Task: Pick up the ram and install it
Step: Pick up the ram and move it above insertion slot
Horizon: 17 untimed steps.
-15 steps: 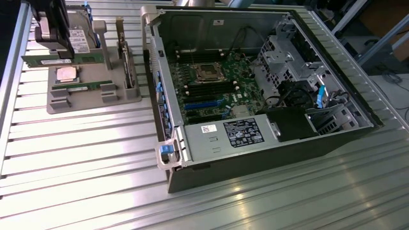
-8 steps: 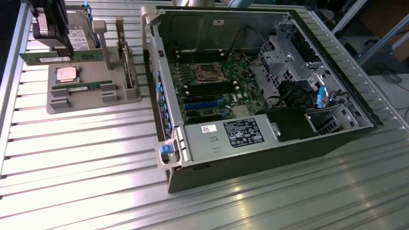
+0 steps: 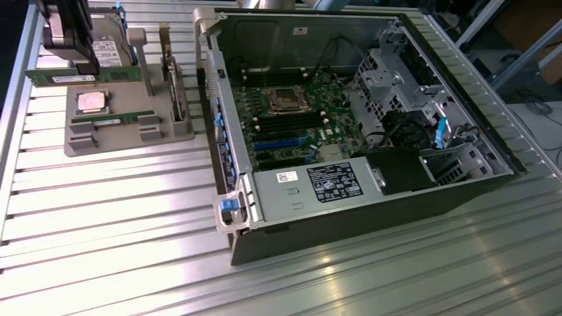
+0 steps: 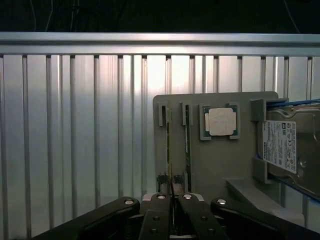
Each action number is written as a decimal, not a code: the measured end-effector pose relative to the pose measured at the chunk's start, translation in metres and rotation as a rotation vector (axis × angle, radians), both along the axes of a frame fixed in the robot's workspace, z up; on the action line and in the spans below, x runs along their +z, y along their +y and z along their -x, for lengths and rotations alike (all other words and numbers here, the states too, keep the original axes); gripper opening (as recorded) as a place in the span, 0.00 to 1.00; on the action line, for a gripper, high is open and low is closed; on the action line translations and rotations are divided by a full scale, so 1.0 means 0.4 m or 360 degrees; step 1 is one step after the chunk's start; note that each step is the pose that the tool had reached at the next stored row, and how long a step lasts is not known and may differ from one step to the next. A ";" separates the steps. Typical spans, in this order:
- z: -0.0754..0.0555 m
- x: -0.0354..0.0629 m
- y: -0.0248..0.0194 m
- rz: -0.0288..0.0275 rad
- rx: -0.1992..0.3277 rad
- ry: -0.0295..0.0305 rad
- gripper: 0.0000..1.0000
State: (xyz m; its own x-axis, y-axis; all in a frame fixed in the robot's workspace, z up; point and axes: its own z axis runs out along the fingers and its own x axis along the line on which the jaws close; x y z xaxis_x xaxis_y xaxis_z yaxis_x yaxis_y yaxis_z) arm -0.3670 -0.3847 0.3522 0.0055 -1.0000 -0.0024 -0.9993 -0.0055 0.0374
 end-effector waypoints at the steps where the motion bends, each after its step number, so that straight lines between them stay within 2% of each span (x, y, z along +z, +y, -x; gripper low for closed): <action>1: 0.000 0.001 0.000 0.00000 0.0000 0.00001 0.12; 17: 0.000 0.035 0.000 -0.00001 0.0000 -0.00001 0.12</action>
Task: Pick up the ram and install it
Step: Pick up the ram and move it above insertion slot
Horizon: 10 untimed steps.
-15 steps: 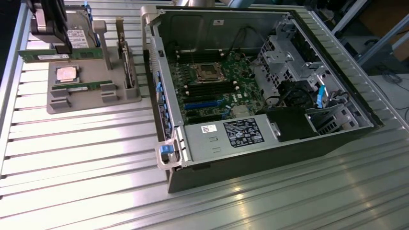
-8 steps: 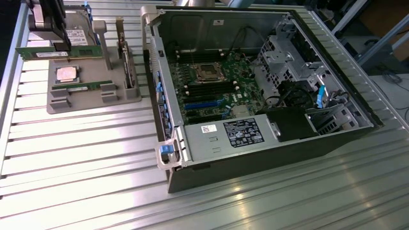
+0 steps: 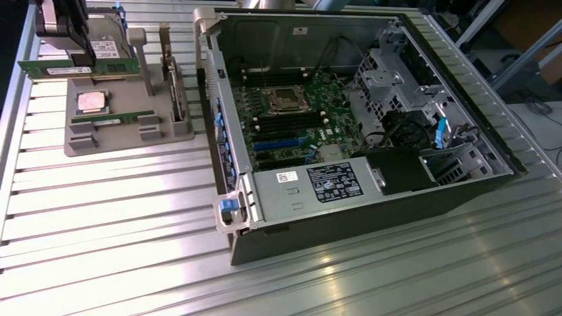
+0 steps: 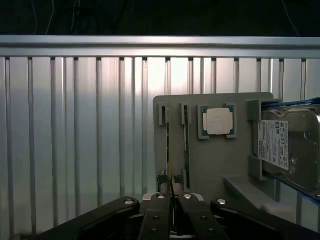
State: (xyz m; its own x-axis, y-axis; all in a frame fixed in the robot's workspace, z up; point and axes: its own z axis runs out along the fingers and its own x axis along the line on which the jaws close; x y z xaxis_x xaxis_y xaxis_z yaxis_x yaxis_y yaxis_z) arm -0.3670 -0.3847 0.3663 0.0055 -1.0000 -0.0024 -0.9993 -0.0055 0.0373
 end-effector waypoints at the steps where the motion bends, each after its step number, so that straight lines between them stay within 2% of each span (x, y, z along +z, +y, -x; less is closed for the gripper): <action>1: 0.000 0.003 0.000 0.00000 0.0000 0.00000 0.12; 10: 0.000 0.029 0.000 0.00000 0.0000 0.00000 0.12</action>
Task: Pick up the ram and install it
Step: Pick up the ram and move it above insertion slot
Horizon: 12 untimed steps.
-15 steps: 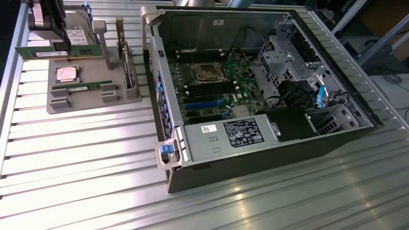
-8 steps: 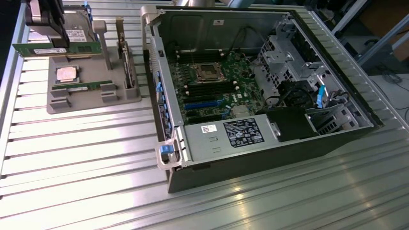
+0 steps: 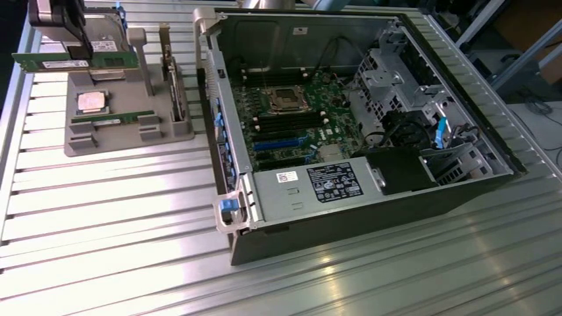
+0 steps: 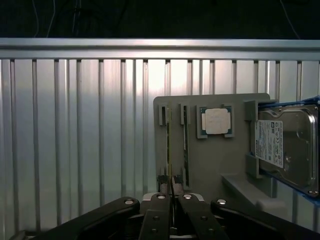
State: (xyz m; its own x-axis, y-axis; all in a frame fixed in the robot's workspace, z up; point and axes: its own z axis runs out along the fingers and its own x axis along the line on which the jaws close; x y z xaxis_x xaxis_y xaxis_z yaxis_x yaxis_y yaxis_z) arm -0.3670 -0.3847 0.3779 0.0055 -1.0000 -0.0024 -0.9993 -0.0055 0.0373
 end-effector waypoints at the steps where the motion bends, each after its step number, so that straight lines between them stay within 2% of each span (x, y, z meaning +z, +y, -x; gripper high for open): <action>1: 0.000 0.003 0.000 0.00000 0.0000 0.00000 0.12; 12: 0.000 0.035 0.000 0.00001 0.0000 0.00000 0.12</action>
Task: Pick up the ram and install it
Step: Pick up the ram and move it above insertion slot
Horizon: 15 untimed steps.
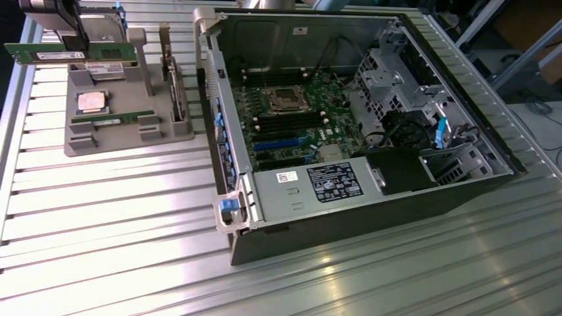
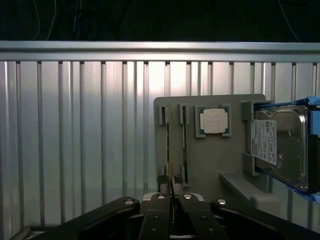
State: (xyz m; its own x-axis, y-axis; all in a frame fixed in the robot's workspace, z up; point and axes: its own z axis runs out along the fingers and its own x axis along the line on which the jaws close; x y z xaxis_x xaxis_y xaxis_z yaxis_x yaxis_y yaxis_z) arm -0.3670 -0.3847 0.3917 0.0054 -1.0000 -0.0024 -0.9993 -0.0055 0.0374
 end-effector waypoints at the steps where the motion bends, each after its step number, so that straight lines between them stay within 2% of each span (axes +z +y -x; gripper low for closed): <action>1: 0.000 0.002 0.000 0.00000 0.0000 0.00001 0.12; 6: 0.000 0.016 0.000 0.00000 0.0000 0.00001 0.12; 15: 0.000 0.056 0.000 -0.00001 0.0000 0.00000 0.12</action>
State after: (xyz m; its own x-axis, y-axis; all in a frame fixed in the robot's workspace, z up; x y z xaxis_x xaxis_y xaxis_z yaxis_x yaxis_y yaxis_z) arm -0.3670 -0.3847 0.4143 0.0055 -1.0000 -0.0024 -0.9993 -0.0056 0.0374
